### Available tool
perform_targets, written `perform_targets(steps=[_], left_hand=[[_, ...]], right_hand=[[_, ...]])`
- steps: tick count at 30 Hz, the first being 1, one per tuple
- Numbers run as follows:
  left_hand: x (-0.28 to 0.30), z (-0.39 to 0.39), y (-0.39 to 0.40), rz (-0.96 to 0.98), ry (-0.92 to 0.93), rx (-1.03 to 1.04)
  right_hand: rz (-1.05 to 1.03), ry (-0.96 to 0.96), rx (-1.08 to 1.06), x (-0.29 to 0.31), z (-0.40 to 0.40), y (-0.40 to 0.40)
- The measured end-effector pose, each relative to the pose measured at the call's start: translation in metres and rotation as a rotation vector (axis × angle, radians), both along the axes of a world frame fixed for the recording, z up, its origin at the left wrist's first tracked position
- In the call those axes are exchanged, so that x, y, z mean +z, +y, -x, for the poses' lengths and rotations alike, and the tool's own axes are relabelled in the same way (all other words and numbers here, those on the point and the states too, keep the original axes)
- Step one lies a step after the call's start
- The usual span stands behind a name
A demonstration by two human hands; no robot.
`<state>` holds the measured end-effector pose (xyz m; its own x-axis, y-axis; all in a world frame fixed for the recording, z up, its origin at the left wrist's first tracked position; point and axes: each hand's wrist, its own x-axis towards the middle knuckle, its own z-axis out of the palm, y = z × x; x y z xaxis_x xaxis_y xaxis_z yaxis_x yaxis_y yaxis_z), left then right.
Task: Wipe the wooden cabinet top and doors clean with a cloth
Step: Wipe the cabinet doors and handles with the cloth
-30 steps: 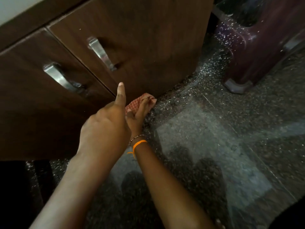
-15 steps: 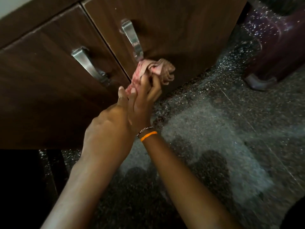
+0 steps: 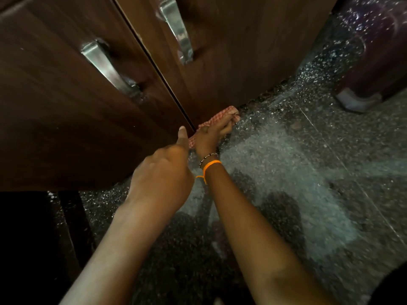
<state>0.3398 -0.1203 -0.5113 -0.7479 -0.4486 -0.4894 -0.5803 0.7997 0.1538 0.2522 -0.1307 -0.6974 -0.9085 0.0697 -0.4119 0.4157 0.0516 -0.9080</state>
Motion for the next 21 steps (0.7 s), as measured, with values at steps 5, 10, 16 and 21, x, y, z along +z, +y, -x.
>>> perform_targets(steps=[5, 10, 16, 21], left_hand=[[0.004, 0.003, -0.007, -0.019, 0.044, 0.047], [0.016, -0.007, -0.026, -0.038, 0.004, 0.133], [0.035, -0.039, -0.055, -0.185, -0.21, 0.214], [0.028, -0.052, -0.062, -0.213, -0.243, 0.264]], right_hand=[[0.223, -0.15, -0.154, 0.036, 0.024, 0.018], [0.183, 0.403, 0.047, 0.08, -0.024, 0.013], [0.046, 0.934, 0.219, 0.105, -0.049, -0.014], [-0.381, 1.199, 0.37, 0.062, -0.07, -0.024]])
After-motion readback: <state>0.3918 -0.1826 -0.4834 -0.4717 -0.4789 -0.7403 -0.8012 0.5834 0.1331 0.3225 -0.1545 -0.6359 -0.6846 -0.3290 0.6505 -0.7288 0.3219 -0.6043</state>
